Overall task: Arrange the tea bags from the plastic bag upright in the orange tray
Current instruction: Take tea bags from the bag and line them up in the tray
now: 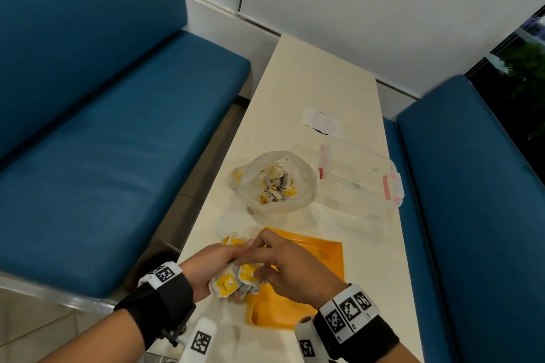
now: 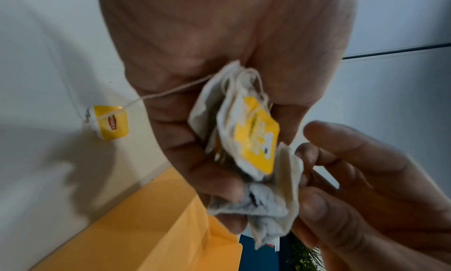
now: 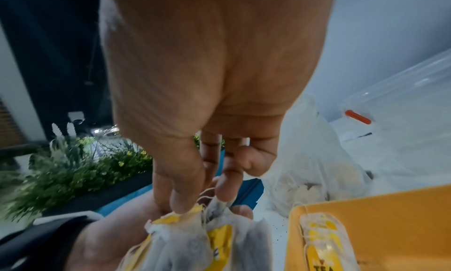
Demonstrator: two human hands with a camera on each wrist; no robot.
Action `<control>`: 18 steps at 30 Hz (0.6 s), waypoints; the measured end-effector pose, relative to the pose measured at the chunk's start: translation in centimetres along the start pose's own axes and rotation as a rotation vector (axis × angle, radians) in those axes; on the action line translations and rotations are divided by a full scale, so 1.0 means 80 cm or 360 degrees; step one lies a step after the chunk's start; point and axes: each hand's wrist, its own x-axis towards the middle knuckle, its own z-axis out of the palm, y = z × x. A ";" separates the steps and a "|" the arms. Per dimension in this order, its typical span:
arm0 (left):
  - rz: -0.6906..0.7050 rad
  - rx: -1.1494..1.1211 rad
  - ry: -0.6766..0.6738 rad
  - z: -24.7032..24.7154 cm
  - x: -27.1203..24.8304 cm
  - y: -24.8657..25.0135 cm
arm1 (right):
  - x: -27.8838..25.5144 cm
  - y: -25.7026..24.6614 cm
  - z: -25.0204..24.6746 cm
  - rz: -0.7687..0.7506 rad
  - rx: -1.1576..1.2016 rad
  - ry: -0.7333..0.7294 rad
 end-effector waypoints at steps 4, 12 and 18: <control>-0.0013 -0.0101 0.0008 0.005 -0.003 0.003 | 0.007 -0.005 -0.004 -0.0028 -0.0232 -0.0136; -0.0023 -0.0124 0.0002 0.004 -0.005 0.004 | 0.009 -0.010 -0.012 0.0006 -0.0081 -0.0089; -0.0070 -0.0144 0.0000 -0.002 0.003 -0.001 | -0.005 -0.006 -0.028 0.0065 0.0162 -0.0029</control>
